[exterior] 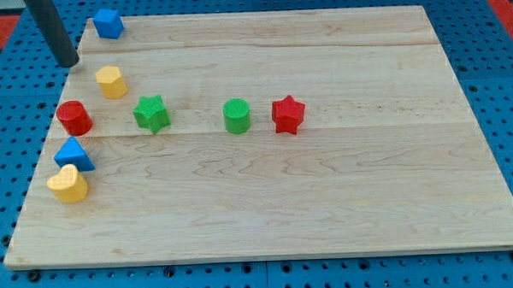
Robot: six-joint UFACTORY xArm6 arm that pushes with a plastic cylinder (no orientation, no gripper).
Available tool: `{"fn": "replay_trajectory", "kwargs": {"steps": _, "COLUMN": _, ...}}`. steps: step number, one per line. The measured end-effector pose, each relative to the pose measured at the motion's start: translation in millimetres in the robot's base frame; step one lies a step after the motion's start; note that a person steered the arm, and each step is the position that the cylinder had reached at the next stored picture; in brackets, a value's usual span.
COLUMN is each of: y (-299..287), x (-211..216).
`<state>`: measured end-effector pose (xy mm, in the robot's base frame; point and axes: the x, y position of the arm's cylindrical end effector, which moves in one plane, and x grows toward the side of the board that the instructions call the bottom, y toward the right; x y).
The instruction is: Move your arm towards blue triangle
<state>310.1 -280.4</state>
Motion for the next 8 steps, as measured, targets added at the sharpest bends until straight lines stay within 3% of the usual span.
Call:
{"fn": "replay_trajectory", "kwargs": {"steps": 2, "y": -4.2, "x": 6.9}}
{"fn": "replay_trajectory", "kwargs": {"steps": 4, "y": -10.9, "x": 62.3}}
{"fn": "replay_trajectory", "kwargs": {"steps": 8, "y": -24.1, "x": 95.9}}
